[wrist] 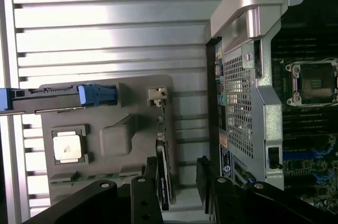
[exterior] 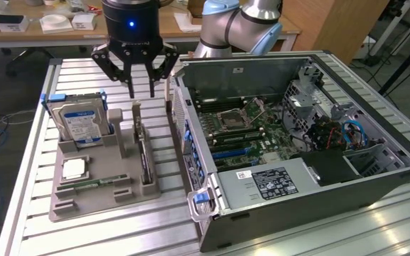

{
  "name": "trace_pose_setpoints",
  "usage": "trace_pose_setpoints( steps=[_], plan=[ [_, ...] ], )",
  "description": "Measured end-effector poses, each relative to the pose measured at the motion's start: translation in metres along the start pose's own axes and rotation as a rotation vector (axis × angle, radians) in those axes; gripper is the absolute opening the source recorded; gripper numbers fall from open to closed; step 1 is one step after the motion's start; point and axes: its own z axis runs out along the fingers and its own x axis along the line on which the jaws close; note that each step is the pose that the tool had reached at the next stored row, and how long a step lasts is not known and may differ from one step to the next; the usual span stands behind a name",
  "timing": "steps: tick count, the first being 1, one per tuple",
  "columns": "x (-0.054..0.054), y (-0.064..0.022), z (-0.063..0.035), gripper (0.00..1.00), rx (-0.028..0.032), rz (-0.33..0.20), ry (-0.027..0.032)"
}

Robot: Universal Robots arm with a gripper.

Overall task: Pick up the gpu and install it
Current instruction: 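Pick up the gpu and move the gpu toward the slot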

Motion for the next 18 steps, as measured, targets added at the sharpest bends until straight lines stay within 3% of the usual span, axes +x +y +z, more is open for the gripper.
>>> trace_pose_setpoints(
  steps=[2, 5, 18],
  plan=[
    [0.001, -0.0004, 0.0035, 0.43, 0.0002, 0.000, 0.0000],
    [0.003, -0.0006, 0.0089, 0.43, 0.0056, 0.000, -0.0004],
    [0.006, -0.0026, 0.0325, 0.43, 0.0102, 0.000, -0.0013]
  ],
)
